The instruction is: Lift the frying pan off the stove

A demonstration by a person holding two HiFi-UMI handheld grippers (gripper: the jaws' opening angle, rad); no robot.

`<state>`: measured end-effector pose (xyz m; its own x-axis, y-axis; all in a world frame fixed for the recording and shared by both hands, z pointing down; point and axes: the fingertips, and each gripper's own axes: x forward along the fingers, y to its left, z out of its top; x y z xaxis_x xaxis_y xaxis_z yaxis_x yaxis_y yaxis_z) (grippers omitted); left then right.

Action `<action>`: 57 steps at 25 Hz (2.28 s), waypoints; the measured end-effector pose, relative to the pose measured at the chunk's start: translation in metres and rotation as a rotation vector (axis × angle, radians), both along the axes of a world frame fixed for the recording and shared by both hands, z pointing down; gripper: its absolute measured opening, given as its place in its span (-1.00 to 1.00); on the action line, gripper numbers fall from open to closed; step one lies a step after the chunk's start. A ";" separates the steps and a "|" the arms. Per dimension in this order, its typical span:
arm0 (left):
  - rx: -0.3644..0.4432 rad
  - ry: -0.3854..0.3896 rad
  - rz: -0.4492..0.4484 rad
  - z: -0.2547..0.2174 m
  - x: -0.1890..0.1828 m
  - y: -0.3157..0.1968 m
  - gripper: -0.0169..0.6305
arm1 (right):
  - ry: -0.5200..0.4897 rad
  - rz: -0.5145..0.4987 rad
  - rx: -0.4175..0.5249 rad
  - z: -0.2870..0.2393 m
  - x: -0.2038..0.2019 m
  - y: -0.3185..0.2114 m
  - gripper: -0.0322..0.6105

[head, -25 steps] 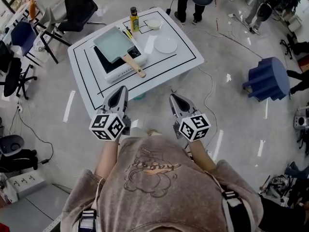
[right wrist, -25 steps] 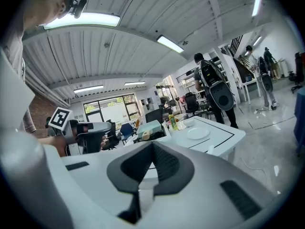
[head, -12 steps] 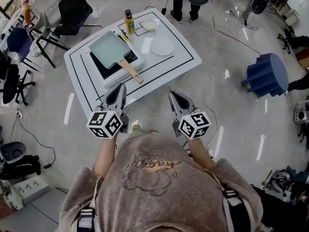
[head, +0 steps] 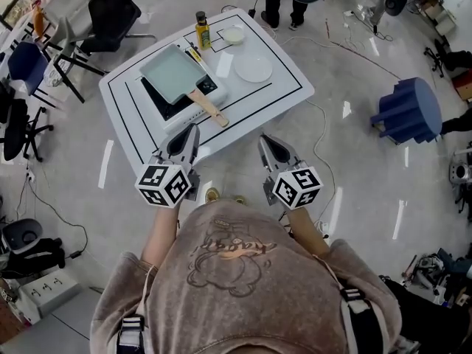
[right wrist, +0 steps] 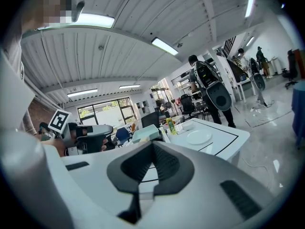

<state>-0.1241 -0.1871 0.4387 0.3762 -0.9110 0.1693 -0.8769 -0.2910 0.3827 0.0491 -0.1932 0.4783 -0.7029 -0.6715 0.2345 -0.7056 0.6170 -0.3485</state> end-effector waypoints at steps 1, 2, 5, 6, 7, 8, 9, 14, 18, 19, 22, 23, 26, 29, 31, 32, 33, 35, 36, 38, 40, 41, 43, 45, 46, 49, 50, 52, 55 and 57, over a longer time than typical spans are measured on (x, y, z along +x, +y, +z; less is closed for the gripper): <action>-0.004 0.004 0.000 0.001 -0.002 -0.001 -0.93 | 0.000 0.004 -0.002 0.000 -0.001 0.000 -0.90; -0.007 0.008 0.002 0.001 -0.002 -0.001 -0.93 | 0.001 0.005 -0.001 0.000 -0.003 0.000 -0.90; -0.010 0.017 0.012 0.003 -0.003 -0.001 -0.92 | 0.005 0.007 0.002 0.000 -0.005 0.002 -0.90; -0.012 0.022 0.014 0.005 -0.004 -0.002 -0.90 | 0.006 0.011 -0.002 0.003 -0.006 0.002 -0.90; -0.017 0.030 0.017 0.007 -0.005 -0.002 -0.85 | 0.008 0.014 -0.007 0.004 -0.006 0.003 -0.90; -0.021 0.040 0.021 0.008 -0.005 -0.002 -0.80 | 0.009 0.017 -0.010 0.005 -0.007 0.003 -0.90; -0.026 0.052 0.026 0.008 -0.005 -0.003 -0.77 | 0.010 0.017 -0.009 0.005 -0.008 0.004 -0.90; -0.061 0.135 0.055 0.012 -0.005 -0.006 -0.44 | 0.014 0.022 -0.005 0.003 -0.011 0.004 -0.90; -0.090 0.245 0.085 0.013 -0.001 -0.009 -0.07 | 0.020 0.025 -0.003 0.003 -0.012 0.006 -0.90; -0.096 0.260 0.088 0.014 0.000 -0.010 0.01 | 0.021 0.027 -0.005 0.004 -0.012 0.007 -0.90; -0.113 0.260 0.095 0.021 0.002 -0.015 0.13 | 0.021 0.033 -0.009 0.005 -0.012 0.008 -0.90; -0.120 0.262 0.098 0.024 0.002 -0.018 0.15 | 0.021 0.035 -0.009 0.005 -0.012 0.008 -0.90; -0.140 0.274 0.101 0.031 0.002 -0.026 0.18 | 0.022 0.041 -0.010 0.006 -0.013 0.007 -0.90; -0.163 0.289 0.101 0.039 0.003 -0.037 0.19 | 0.023 0.050 -0.011 0.006 -0.011 0.006 -0.90; -0.184 0.301 0.096 0.047 0.004 -0.046 0.20 | 0.026 0.057 -0.014 0.006 -0.008 0.005 -0.90; -0.196 0.309 0.093 0.051 0.004 -0.051 0.20 | 0.028 0.061 -0.015 0.007 -0.006 0.006 -0.90; -0.208 0.317 0.090 0.056 0.004 -0.054 0.20 | 0.030 0.064 -0.017 0.007 -0.005 0.006 -0.90; -0.226 0.329 0.088 0.064 0.005 -0.061 0.20 | 0.034 0.073 -0.021 0.009 -0.001 0.006 -0.90; -0.234 0.333 0.089 0.067 0.006 -0.064 0.20 | 0.036 0.077 -0.023 0.010 0.000 0.005 -0.90; -0.246 0.335 0.088 0.074 0.008 -0.070 0.20 | 0.039 0.086 -0.025 0.012 0.003 0.004 -0.90; -0.255 0.335 0.086 0.079 0.009 -0.076 0.20 | 0.042 0.092 -0.027 0.012 0.005 0.002 -0.90; -0.260 0.337 0.086 0.081 0.010 -0.078 0.20 | 0.042 0.095 -0.028 0.013 0.006 0.001 -0.90; -0.271 0.346 0.090 0.085 0.012 -0.084 0.20 | 0.045 0.100 -0.032 0.014 0.007 -0.001 -0.90; -0.284 0.358 0.093 0.088 0.014 -0.089 0.20 | 0.047 0.105 -0.035 0.015 0.008 -0.003 -0.90; -0.290 0.364 0.093 0.091 0.015 -0.092 0.20 | 0.048 0.107 -0.036 0.015 0.009 -0.004 -0.90; -0.307 0.385 0.091 0.098 0.017 -0.099 0.19 | 0.049 0.114 -0.039 0.016 0.010 -0.009 -0.90; -0.313 0.391 0.089 0.100 0.017 -0.101 0.19 | 0.049 0.117 -0.040 0.016 0.011 -0.011 -0.90; -0.323 0.404 0.089 0.103 0.019 -0.106 0.19 | 0.051 0.127 -0.043 0.018 0.014 -0.015 -0.90; -0.334 0.410 0.093 0.107 0.022 -0.112 0.19 | 0.054 0.141 -0.050 0.020 0.018 -0.019 -0.90; -0.339 0.406 0.103 0.108 0.025 -0.116 0.18 | 0.054 0.150 -0.055 0.021 0.021 -0.021 -0.90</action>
